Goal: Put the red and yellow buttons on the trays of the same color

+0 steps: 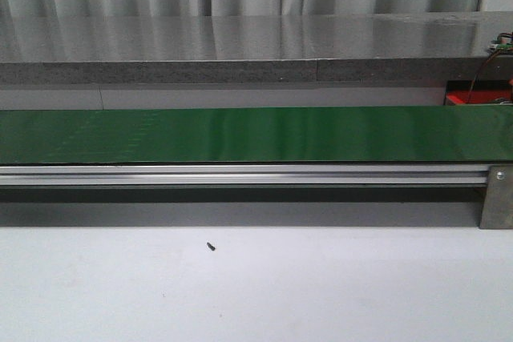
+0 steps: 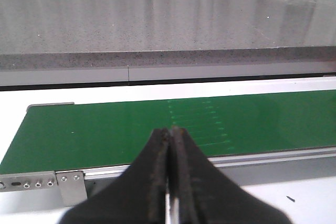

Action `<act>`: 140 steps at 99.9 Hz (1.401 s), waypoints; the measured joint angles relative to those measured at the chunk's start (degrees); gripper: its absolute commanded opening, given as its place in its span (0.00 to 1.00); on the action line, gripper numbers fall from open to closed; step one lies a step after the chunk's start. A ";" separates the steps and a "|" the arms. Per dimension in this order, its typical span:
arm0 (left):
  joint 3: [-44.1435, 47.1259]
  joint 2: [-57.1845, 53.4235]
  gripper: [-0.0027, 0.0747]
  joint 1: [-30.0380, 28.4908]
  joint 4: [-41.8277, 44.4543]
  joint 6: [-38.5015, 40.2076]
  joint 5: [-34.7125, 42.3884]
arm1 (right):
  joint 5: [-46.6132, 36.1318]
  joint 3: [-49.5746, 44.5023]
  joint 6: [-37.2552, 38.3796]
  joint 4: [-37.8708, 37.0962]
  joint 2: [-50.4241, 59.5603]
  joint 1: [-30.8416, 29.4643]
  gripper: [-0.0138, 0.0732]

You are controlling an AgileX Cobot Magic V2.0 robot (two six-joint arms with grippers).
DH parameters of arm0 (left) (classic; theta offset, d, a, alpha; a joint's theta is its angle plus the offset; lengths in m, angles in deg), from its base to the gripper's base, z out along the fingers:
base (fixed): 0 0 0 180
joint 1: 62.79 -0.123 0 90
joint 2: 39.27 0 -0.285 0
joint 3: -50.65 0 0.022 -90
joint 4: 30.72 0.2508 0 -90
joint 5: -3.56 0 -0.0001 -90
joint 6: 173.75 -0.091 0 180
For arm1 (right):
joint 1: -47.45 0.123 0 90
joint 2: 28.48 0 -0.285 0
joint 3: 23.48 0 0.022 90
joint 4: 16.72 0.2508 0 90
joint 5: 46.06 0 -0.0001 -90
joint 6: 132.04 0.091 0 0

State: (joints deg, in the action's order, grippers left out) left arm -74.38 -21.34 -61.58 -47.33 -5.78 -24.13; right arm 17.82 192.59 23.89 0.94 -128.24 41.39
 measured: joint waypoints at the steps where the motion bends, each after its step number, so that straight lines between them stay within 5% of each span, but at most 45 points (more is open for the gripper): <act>1: 0.00 0.00 0.01 0.00 0.00 0.00 0.00 | -0.27 -1.12 0.00 -0.13 0.84 0.01 0.83; 69: 0.00 0.00 0.01 0.00 0.00 0.00 0.00 | -18.73 -68.45 4.56 -2.25 52.56 0.11 0.79; 85: 0.00 0.00 0.01 0.00 0.00 0.00 0.00 | -19.05 -76.44 4.58 -2.25 61.53 0.11 0.60; 109: 0.00 0.00 0.01 0.00 0.00 0.00 0.00 | -19.05 -80.29 4.58 -2.25 68.64 0.11 0.08; 140: 0.00 0.00 0.01 0.00 0.00 0.00 0.00 | -19.05 -80.29 4.69 -2.25 68.74 0.11 0.08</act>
State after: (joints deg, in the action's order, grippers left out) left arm -74.38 -21.34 -61.58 -47.33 -5.78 -24.13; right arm -1.23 112.30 28.58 -1.31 -59.50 41.51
